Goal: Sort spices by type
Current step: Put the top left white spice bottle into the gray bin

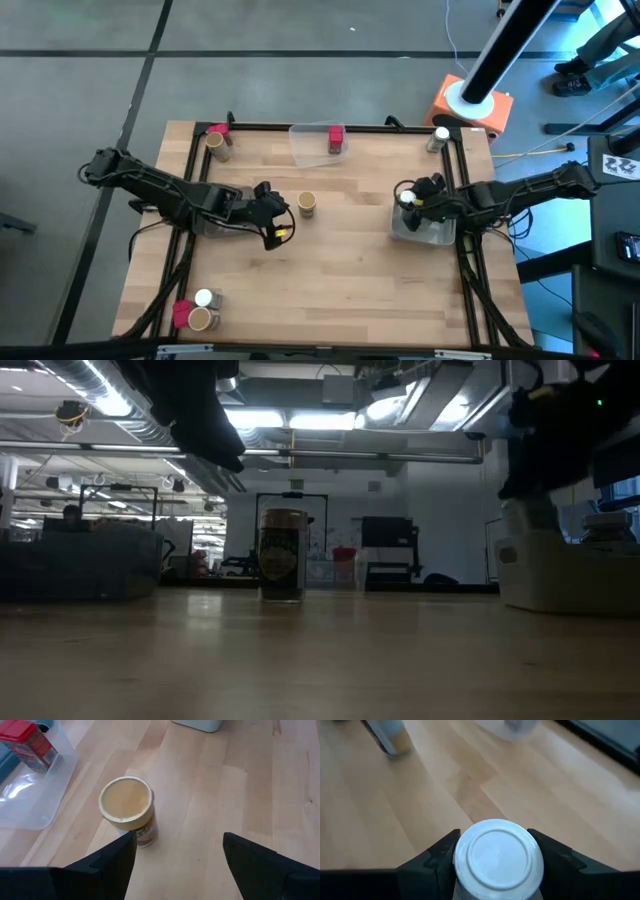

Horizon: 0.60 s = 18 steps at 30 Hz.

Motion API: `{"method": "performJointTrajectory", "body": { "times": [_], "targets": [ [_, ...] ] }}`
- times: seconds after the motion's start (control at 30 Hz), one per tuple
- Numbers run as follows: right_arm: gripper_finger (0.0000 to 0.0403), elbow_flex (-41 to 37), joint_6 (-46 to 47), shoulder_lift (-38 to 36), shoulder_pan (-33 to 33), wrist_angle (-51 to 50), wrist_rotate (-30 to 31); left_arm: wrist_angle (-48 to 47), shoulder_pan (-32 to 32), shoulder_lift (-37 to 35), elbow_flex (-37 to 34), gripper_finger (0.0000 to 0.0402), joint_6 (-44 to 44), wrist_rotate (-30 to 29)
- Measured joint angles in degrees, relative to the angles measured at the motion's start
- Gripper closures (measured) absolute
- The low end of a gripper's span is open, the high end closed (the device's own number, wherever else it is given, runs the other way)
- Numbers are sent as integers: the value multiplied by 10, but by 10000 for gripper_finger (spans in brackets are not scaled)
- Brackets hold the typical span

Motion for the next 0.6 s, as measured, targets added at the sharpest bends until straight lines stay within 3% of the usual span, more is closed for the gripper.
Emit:
{"method": "performJointTrajectory", "body": {
  "times": [0.5,0.6],
  "targets": [
    [197,-57,7,61,0,69,20,11,5,0,0,121,15,-1],
    [165,-58,7,64,0,69,19,11,5,0,0,121,17,-1]
  ]
}}
